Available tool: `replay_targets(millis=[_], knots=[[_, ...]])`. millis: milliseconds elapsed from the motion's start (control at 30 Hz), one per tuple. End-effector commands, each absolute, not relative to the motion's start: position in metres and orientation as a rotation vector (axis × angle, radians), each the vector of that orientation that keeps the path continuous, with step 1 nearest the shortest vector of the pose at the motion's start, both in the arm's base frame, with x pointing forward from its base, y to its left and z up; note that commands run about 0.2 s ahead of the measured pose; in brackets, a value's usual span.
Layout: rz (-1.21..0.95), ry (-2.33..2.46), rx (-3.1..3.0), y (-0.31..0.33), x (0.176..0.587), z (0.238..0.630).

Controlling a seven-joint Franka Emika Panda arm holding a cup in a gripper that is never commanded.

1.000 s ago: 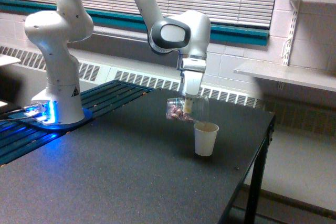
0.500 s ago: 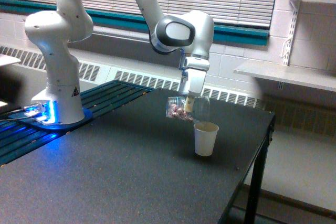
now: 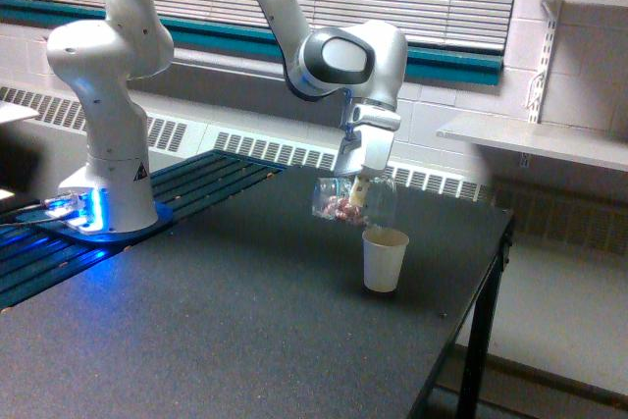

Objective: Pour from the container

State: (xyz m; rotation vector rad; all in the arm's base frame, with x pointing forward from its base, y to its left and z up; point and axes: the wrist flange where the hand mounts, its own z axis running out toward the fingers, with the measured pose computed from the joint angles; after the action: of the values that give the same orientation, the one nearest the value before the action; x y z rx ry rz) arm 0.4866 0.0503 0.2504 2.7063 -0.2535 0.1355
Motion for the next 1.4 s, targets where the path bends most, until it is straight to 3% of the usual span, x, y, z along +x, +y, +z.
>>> replay_targets(millis=[33,1400], knots=[[0.138,-0.225,2.686,0.052,0.489,0.252],[0.198,-0.299,2.743,0.026,0.485,0.271]])
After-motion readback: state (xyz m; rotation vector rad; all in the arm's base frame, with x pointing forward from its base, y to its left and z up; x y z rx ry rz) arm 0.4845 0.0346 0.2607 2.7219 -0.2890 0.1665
